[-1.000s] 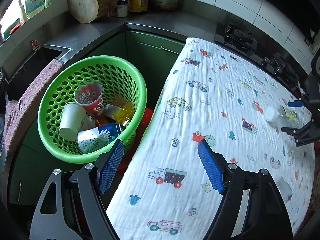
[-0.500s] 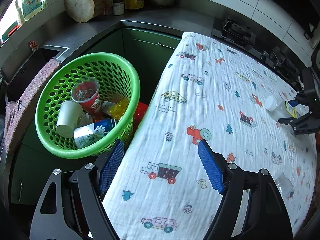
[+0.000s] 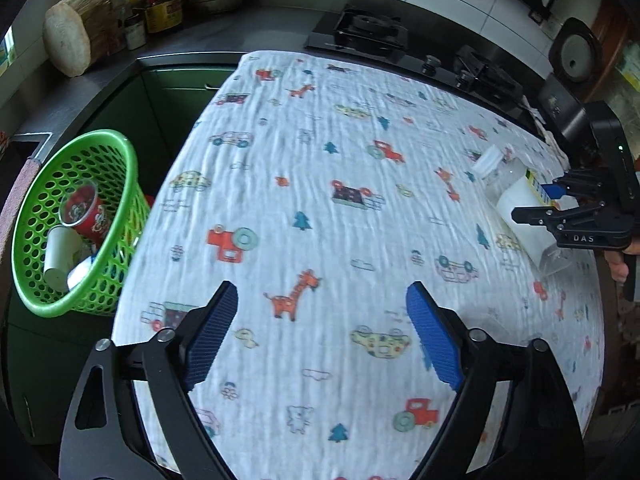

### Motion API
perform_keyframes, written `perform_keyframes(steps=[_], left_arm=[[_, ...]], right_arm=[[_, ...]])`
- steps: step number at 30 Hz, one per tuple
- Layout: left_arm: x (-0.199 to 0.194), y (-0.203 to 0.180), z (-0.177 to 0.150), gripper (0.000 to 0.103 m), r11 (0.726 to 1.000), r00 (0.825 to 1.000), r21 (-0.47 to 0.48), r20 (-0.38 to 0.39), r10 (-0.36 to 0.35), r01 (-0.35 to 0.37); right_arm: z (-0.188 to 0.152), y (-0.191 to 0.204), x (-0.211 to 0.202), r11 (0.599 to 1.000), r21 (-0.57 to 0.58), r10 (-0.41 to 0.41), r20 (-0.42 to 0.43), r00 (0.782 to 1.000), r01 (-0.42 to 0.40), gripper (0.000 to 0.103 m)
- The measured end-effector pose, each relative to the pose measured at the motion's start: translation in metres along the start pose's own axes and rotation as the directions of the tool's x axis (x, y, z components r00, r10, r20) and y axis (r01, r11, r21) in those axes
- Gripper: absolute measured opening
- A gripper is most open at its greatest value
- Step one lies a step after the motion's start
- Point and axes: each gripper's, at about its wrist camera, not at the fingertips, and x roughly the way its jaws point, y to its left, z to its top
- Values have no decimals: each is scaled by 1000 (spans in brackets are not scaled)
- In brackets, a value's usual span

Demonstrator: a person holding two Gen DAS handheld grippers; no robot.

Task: Collect trash
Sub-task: 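Move the right tool back to the table and grasp the clear yellow-label bottle, then grasp the clear plastic cup with the left tool, then drop the clear cup into the basket with the left tool while the right tool drops the bottle in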

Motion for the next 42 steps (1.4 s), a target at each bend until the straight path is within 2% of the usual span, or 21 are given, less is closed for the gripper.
perform_keyframes(steps=[6,9,13,17,20,23,31,36,42], left_arm=[[17,-51,-9,88,991,986,-29,-104,-129,127],[31,-66,-13,88,992,982,-47,-148,-122,116],[50,-76,-17,86,985,965,-107,-213,-154,134],[63,-84,-21,85,983,956,-126,-245,-162,134],[68,-90,-23,74,982,950,-123,-261,-172,144],[72,-95,-25,64,983,948,-115,-268,-171,145],[59,-84,-26,58,980,952,-92,-238,-194,177],[39,-62,-20,56,978,959,-90,-197,-204,189],[9,-15,-7,54,981,976,-107,-125,-176,163]], right_arm=[[-33,4,-23,998,61,-7,46,999,4,43],[-47,5,-28,997,77,-14,58,998,10,43],[-63,6,-34,995,101,-12,70,997,5,43],[-73,11,-37,994,110,-9,75,997,1,43],[-76,15,-38,994,109,-5,79,997,-3,43],[-77,19,-39,994,108,-4,82,997,-5,43],[-72,28,-44,995,101,6,90,996,-15,43],[-59,47,-46,997,72,21,101,995,-29,43],[-35,80,-43,998,28,48,116,992,-52,43]])
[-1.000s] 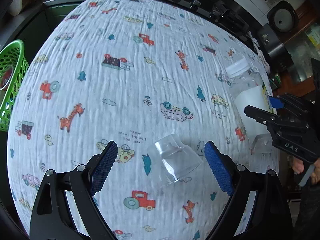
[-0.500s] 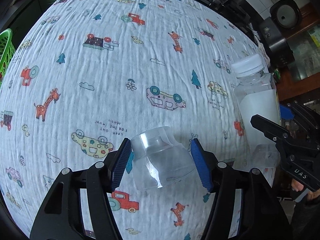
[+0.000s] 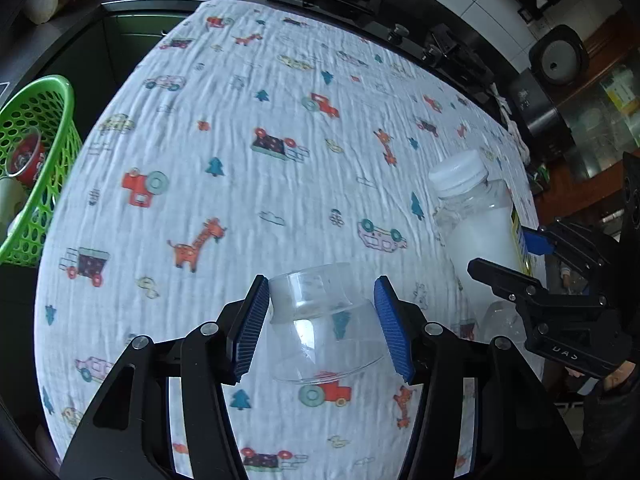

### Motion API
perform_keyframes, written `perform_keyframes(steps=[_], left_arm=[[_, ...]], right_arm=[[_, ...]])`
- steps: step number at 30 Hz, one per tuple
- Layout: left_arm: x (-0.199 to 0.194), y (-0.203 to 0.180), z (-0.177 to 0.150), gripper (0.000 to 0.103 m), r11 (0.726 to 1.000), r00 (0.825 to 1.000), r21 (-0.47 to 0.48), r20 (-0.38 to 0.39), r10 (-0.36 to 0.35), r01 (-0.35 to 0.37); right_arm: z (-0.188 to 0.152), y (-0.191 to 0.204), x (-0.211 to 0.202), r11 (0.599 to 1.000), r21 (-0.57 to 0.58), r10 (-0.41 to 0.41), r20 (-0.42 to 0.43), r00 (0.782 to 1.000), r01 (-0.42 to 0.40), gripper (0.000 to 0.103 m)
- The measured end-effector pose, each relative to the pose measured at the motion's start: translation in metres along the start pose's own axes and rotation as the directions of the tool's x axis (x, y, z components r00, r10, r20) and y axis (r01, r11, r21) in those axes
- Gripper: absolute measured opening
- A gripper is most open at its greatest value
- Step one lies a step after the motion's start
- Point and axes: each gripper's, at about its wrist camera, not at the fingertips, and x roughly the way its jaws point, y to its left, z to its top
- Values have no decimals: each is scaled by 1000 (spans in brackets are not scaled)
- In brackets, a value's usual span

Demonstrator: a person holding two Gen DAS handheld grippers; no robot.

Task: Collect trash
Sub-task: 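Drop the clear cup into the basket with the left tool while the right tool drops the bottle in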

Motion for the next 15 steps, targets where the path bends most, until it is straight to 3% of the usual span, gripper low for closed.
perform_keyframes(steps=[15], left_arm=[[-76,155,39,52,987,988,-143,130,85,-66]], right_arm=[[101,103,33,993,-88,81,26,996,-79,43]])
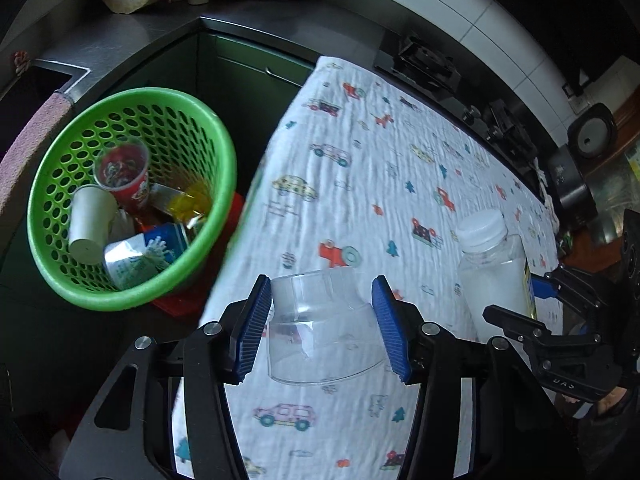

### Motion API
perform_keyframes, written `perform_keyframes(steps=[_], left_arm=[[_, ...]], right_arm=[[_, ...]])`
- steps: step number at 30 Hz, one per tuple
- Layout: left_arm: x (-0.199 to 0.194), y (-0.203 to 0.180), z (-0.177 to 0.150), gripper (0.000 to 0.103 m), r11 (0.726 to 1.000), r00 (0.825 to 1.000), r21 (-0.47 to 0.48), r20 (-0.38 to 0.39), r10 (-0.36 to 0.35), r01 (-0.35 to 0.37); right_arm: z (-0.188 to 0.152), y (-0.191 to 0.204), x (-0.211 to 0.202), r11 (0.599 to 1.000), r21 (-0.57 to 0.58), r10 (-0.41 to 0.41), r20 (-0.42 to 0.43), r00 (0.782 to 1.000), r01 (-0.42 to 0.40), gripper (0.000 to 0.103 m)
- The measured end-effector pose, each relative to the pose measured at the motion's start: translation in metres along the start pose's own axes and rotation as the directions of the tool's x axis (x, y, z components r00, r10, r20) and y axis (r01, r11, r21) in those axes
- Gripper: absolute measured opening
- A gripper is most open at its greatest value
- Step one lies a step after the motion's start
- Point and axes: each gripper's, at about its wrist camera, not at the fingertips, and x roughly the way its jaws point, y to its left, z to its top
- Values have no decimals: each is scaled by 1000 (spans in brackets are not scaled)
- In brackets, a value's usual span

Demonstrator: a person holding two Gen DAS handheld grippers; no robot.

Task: Collect trash
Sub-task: 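Drop the clear cup into the basket with the left tool while the right tool drops the bottle in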

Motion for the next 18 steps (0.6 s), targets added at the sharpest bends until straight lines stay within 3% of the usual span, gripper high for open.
perform_keyframes(steps=[10,12,18], left_arm=[[-15,131,65,51,988,993,-127,59,100,-92],[-7,151,70,51,982,992,-146,37,124,-117],[11,192,63,53,977,994,-187,-8,106,-106]], right_arm=[[93,68,40,997,-21,81,42,996,-80,43],[111,81,48,995,-25,95,46,994,-94,43],[160,114,75,991,0,136,72,988,-136,43]])
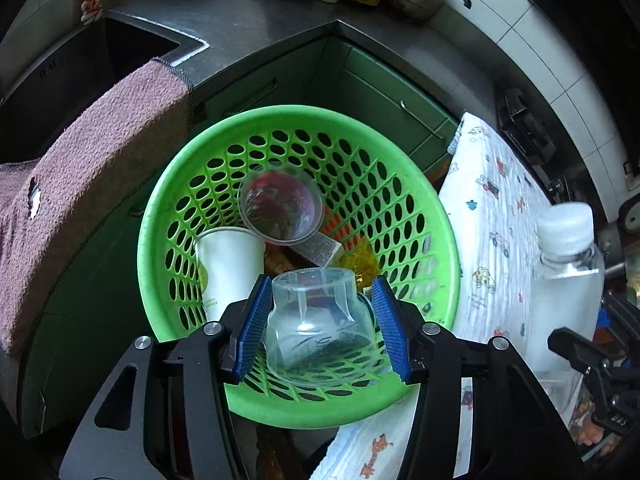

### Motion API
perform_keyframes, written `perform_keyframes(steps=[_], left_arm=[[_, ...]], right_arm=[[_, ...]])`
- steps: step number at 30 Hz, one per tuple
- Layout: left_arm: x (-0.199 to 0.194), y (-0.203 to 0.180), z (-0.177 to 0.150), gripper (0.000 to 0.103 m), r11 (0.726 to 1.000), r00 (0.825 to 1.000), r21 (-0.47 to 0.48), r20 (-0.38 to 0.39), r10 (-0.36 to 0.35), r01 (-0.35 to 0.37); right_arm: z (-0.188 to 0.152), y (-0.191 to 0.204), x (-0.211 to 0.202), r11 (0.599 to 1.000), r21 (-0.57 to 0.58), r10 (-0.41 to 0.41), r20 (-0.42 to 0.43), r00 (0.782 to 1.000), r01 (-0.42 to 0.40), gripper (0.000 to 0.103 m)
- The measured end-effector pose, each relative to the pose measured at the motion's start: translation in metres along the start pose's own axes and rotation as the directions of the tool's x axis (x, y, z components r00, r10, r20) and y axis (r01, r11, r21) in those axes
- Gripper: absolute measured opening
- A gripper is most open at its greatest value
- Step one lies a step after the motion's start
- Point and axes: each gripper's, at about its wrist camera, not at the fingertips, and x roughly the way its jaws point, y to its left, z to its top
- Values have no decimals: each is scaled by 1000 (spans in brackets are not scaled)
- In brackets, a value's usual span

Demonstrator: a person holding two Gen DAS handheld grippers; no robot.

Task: Collect trash
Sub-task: 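Drop the clear cup into the basket with the left tool while the right tool drops the bottle in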

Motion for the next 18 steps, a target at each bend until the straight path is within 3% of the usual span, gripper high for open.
perform_keyframes(steps=[4,12,18], left_arm=[[0,15,-5,63,1000,1000,-4,1,6,-6],[-13,28,-14,70,998,998,30,33,47,-48],[-27,24,-20,79,992,993,77,77,94,-100]], right_arm=[[22,12,26,1000,23,2,2,1000,-2,43],[50,25,67,997,70,18,1,1000,-18,44],[52,32,70,997,72,24,17,1000,-25,55]])
